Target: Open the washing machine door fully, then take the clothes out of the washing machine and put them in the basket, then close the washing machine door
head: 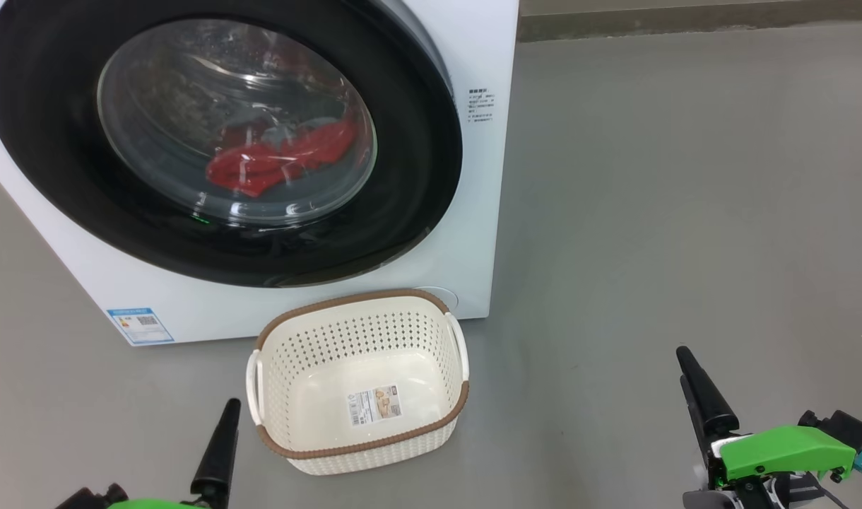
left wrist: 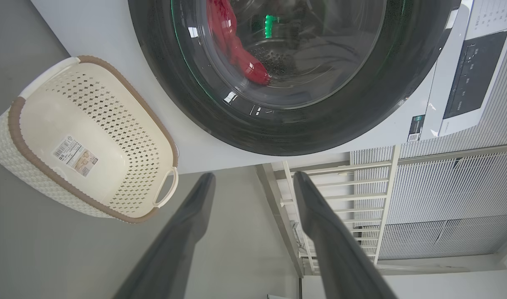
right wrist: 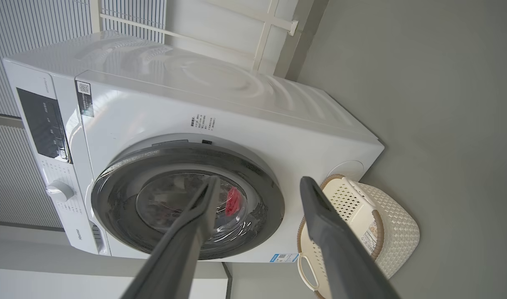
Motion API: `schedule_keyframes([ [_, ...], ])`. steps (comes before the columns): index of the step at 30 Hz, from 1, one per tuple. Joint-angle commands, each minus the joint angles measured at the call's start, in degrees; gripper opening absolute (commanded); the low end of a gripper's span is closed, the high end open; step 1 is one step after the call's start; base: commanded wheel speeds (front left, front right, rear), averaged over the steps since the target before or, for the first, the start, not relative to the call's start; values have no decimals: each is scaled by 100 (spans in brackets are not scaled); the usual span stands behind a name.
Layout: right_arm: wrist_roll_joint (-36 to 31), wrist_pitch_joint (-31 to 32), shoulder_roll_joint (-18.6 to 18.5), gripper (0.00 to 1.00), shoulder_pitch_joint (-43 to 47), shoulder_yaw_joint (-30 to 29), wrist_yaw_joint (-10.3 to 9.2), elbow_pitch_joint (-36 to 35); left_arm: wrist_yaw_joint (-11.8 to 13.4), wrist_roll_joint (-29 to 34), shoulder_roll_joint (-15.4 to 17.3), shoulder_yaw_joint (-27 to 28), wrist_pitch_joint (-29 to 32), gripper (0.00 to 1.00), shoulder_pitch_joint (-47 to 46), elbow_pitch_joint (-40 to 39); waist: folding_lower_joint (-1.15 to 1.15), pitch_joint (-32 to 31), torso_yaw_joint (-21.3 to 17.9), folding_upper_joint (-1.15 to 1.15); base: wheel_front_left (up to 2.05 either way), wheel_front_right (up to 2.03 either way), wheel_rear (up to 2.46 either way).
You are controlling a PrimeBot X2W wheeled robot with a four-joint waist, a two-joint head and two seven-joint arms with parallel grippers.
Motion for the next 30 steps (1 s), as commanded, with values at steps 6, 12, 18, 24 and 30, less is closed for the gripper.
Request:
schedule_keyframes([
  [6,-621,-133,-51,100,-416,75,1,-56,-13,601,93,36,-147,100,-355,-137,-1,-10,-8,0,0,0,0],
  [12,-1295,-235,-48,100,-521,98,1,-9,-14,1172,86,55,-249,100,-437,-124,-1,-22,-17,0,0,0,0],
  [18,-1724,-335,-55,100,-614,224,1,13,9,1803,89,48,-350,100,-515,-132,-1,-29,-21,0,0,0,0],
  [24,-2059,-419,-61,100,-703,336,1,43,31,2206,74,75,-435,100,-579,-135,-1,-28,-31,0,0,0,0],
  [30,-2495,-537,-70,100,-829,457,2,104,36,2738,67,83,-554,100,-675,-133,-1,-34,-38,0,0,0,0],
])
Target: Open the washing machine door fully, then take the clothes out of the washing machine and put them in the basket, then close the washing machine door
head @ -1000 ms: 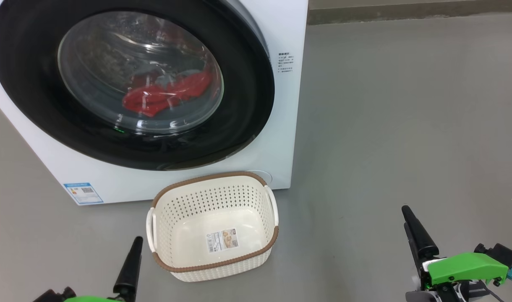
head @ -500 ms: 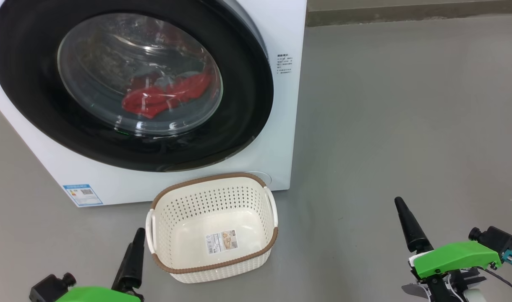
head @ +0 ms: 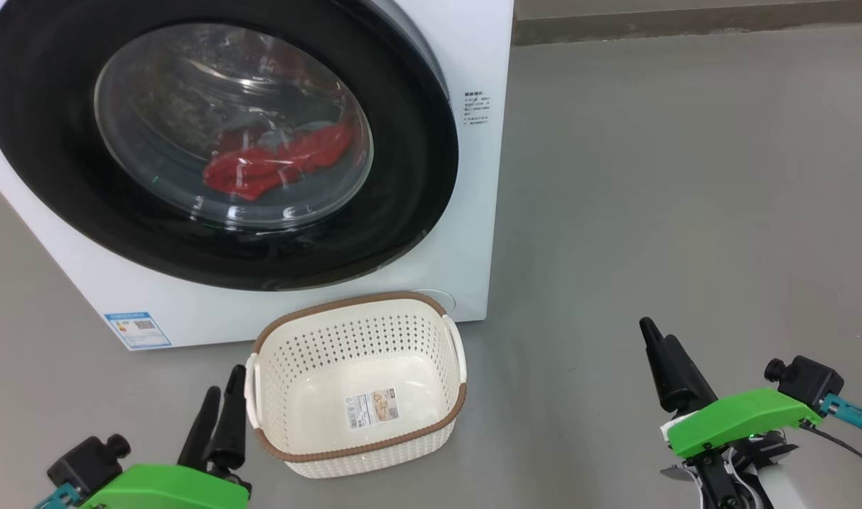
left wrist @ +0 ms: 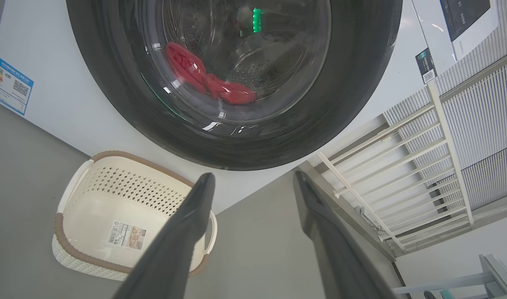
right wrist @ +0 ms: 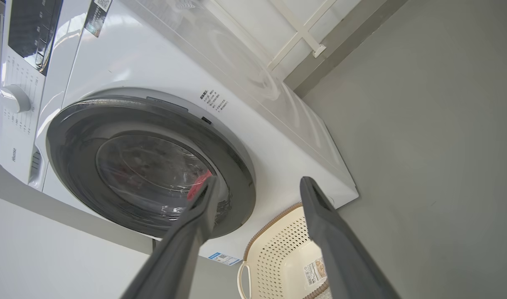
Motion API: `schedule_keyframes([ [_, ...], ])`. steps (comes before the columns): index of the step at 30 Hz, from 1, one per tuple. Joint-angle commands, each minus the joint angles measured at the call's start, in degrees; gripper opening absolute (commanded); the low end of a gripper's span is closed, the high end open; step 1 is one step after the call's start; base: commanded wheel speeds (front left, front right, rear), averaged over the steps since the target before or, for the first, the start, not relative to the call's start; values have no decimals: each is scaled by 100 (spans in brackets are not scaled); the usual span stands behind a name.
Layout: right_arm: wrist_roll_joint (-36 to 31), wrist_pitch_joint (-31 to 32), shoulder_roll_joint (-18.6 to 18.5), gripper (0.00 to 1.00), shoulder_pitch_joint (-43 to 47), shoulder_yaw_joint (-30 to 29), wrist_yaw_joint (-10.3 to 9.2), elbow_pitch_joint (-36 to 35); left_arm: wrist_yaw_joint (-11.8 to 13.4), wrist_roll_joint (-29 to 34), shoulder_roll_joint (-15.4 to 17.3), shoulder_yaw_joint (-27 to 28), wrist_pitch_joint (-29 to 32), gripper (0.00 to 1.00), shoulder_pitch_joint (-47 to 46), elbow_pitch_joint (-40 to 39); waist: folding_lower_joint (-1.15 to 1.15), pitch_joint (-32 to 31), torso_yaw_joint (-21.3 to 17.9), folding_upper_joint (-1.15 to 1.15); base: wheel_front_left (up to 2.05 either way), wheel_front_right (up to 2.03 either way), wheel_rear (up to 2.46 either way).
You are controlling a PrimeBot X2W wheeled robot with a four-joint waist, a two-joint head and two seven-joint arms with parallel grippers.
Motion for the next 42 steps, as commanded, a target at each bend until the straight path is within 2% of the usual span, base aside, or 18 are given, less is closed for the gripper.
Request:
schedule_keyframes([
  [1,-165,-84,-56,100,-321,81,2,-114,31,178,77,96,-69,100,-291,-142,-1,-1,1,0,0,0,0],
  [23,-1576,-454,-86,100,-732,483,2,77,2,1665,95,43,-441,100,-592,-142,-1,-14,-5,0,0,0,0],
  [42,-2983,-774,-111,100,-1035,555,3,130,70,2905,123,-3,-763,100,-855,-142,-1,-25,-11,0,0,0,0],
])
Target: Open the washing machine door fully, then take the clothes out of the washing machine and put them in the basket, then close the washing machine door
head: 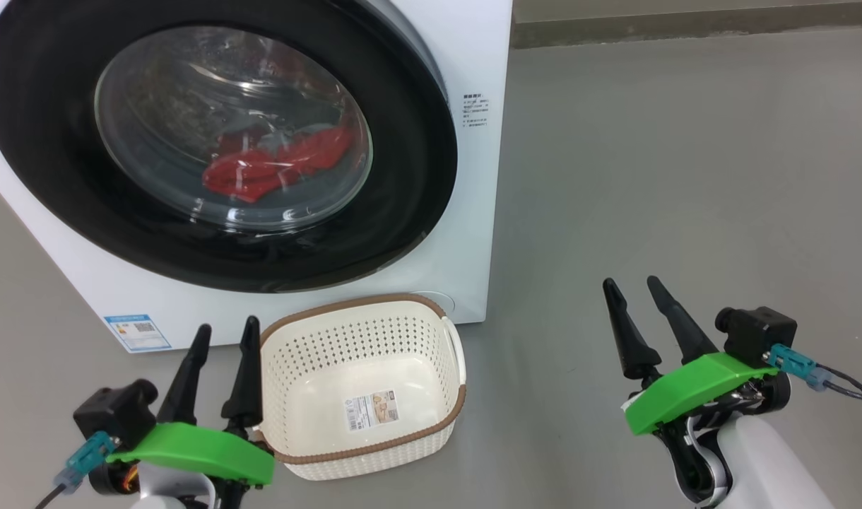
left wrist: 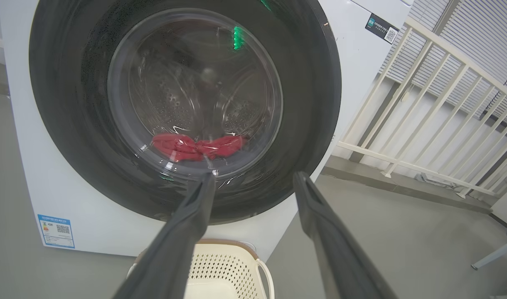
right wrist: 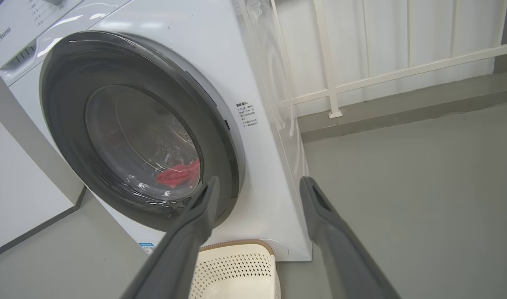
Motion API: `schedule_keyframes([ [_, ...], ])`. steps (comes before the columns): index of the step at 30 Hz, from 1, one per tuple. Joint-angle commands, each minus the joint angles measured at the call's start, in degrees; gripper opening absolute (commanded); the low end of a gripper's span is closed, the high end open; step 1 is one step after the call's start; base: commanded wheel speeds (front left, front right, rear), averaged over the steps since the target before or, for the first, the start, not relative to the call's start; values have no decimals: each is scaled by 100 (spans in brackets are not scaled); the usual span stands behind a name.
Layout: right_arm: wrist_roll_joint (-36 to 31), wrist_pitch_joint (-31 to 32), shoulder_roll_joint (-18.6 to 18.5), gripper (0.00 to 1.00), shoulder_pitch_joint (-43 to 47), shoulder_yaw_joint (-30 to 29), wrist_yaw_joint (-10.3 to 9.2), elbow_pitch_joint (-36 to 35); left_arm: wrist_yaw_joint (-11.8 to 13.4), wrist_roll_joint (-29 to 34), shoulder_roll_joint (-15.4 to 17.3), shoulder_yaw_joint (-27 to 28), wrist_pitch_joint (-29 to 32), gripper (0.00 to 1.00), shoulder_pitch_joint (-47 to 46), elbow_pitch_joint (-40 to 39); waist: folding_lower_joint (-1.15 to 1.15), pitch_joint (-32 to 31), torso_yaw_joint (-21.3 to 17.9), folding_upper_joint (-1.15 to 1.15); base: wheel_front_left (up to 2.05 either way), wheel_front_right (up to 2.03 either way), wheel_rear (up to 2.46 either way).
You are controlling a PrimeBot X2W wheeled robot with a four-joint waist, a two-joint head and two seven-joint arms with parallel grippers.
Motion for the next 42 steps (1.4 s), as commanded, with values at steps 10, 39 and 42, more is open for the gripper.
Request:
schedule_keyframes([
  [10,-671,-222,-51,100,-527,259,3,122,34,702,131,91,-216,100,-422,-118,0,7,4,0,0,0,0],
  [39,-1773,-484,-72,100,-813,220,3,340,25,1651,154,14,-480,100,-632,26,0,-33,2,0,0,0,0],
  [42,-1782,-484,-72,100,-815,208,3,329,17,1671,154,30,-480,100,-635,41,0,-26,2,0,0,0,0],
])
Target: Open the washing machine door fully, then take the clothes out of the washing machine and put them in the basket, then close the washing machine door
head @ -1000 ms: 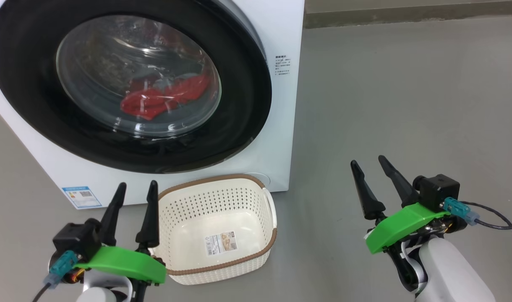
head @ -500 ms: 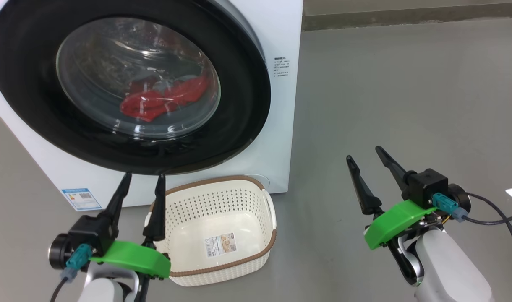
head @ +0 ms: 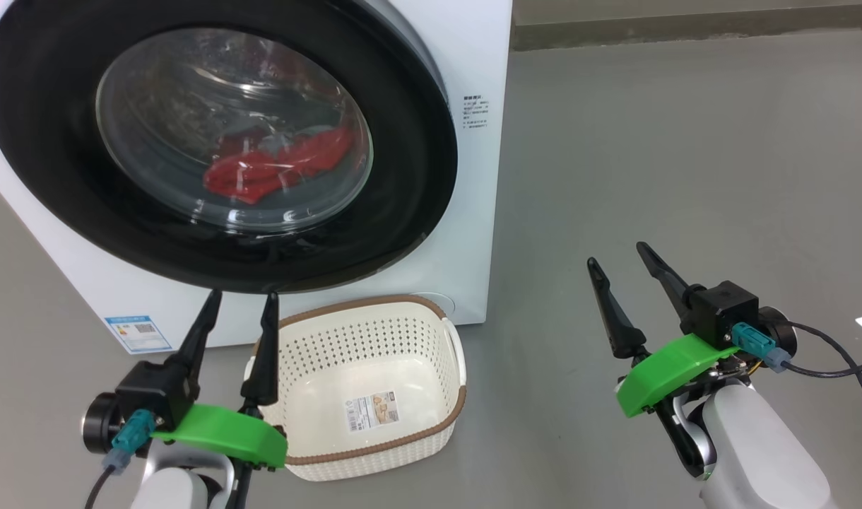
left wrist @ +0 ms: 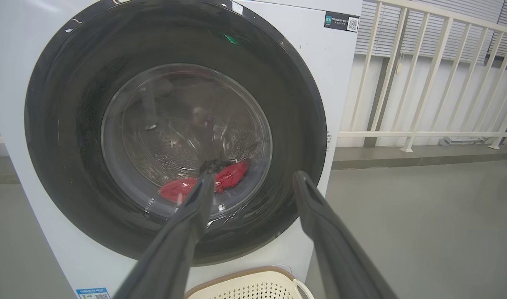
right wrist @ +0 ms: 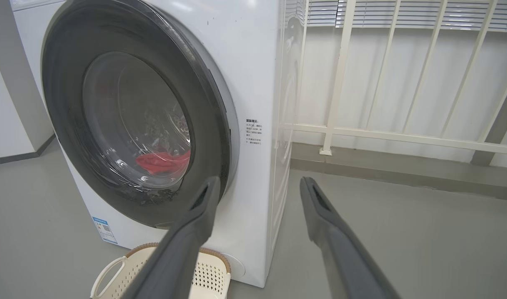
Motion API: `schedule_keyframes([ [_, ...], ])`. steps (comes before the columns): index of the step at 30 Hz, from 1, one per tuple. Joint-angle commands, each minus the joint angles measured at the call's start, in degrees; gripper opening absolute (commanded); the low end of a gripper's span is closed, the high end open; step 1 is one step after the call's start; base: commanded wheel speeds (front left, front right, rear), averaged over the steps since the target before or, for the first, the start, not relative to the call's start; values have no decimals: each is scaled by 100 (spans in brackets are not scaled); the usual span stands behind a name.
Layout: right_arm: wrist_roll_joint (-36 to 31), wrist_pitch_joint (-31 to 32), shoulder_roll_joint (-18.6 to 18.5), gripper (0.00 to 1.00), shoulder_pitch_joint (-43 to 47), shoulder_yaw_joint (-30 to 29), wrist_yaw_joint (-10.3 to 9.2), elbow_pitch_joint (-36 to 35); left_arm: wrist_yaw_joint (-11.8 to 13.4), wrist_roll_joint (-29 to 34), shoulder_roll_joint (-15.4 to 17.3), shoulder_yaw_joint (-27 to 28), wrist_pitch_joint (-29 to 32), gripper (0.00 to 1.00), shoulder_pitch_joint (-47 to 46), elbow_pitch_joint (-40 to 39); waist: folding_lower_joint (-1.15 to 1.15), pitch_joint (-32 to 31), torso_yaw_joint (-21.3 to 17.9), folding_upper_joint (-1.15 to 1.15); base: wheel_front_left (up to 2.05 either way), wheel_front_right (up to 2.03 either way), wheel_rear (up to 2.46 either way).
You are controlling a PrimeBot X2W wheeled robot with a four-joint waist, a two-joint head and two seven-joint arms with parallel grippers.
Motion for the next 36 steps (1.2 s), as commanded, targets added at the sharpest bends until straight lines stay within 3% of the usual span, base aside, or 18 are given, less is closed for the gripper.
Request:
schedule_keyframes([
  [1,-41,-52,17,100,-254,73,3,-135,14,68,142,181,-69,100,-240,-108,0,10,0,0,0,0,0],
  [5,42,-52,17,100,-250,9,3,-138,4,92,142,178,-69,100,-247,-100,0,40,9,0,0,0,0],
  [6,50,-52,17,79,-253,-20,3,-119,2,96,142,172,-69,100,-248,-104,0,51,16,0,0,0,0],
  [7,98,-52,17,27,-275,-70,3,-82,0,89,142,155,-69,100,-252,-117,0,86,41,0,0,0,0],
  [8,167,-52,17,17,-293,-83,3,-61,-1,82,142,147,-69,100,-259,-125,0,107,60,0,0,0,0],
  [9,232,-52,17,0,-316,-94,3,-45,-2,74,142,138,-69,100,-268,-131,0,132,84,0,0,0,0],
  [14,675,-52,17,0,-498,-199,3,-23,-11,23,142,93,-69,100,-329,-221,0,318,224,0,0,0,0],
  [19,1830,-52,17,0,-782,-326,3,94,-17,-124,142,34,-69,100,-428,-315,0,554,384,0,0,0,0],
  [29,3490,-49,17,0,-1656,-189,3,444,-34,-196,142,-82,-69,100,-641,-539,0,1117,640,0,0,0,0],
  [36,4747,495,-54,0,-2288,-115,3,369,-45,-294,142,-227,-69,100,-750,-790,0,1565,790,0,0,0,0],
])
